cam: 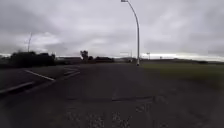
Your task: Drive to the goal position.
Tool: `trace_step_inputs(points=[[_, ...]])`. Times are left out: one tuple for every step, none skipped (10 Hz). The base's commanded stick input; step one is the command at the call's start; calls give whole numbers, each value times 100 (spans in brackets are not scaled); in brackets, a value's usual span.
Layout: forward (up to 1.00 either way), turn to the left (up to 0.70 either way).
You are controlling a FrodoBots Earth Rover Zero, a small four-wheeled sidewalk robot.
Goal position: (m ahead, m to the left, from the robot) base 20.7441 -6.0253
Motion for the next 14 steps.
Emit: trace_step_inputs(points=[[100, 0], [100, 0], [100, 0], [100, 0], [100, 0], [100, 0], [100, 0], [100, 0], [100, 0], [100, 0], [100, 0], [100, 0], [100, 0], [100, 0]])
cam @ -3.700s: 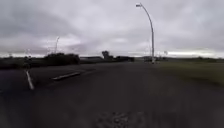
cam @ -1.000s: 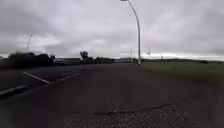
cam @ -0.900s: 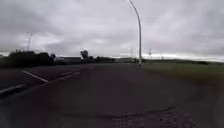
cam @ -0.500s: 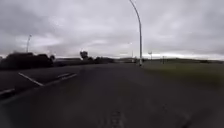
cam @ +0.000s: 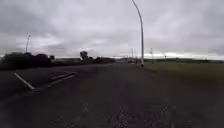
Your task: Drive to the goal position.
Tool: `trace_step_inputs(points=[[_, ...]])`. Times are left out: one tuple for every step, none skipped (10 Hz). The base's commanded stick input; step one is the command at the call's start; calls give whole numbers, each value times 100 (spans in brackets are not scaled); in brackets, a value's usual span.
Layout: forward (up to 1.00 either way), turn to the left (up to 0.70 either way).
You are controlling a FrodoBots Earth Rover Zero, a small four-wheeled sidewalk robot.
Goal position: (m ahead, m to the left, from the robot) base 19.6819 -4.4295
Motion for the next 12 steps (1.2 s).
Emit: trace_step_inputs(points=[[100, -40], [100, -40], [100, -40], [100, 0], [100, 0], [100, 0], [100, 0], [100, 0], [100, 0], [100, 0], [100, 0], [100, 0]])
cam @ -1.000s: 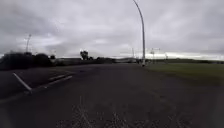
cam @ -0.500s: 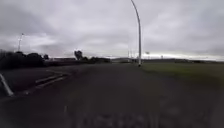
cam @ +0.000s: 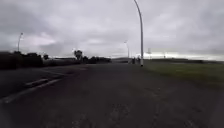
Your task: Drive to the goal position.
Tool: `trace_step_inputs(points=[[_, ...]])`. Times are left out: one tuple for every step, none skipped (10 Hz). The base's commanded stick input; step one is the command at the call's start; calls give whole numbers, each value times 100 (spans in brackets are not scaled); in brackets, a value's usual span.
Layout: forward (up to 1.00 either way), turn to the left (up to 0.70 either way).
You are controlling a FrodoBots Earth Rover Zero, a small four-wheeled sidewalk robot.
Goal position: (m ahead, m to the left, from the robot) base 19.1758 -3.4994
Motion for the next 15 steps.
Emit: trace_step_inputs(points=[[100, 0], [100, 0], [100, 0], [100, 0], [100, 0], [100, 0], [100, 0], [100, 0], [100, 0], [100, 0], [100, 0], [100, 0], [100, 0], [100, 0], [100, 0]])
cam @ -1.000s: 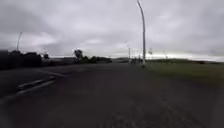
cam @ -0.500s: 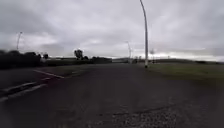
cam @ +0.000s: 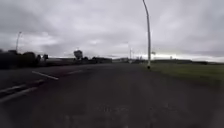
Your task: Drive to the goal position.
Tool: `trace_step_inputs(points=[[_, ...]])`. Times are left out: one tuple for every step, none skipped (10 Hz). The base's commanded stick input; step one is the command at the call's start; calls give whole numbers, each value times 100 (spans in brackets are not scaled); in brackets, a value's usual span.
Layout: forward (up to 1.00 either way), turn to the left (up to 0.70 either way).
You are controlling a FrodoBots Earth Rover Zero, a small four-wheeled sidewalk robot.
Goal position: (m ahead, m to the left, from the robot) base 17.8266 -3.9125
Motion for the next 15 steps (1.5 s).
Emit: trace_step_inputs(points=[[100, 0], [100, 0], [100, 0], [100, 0], [100, 0], [100, 0], [100, -4], [100, -23], [100, -40], [100, -40], [100, -40], [100, -40], [100, -40], [100, -40], [100, -40]])
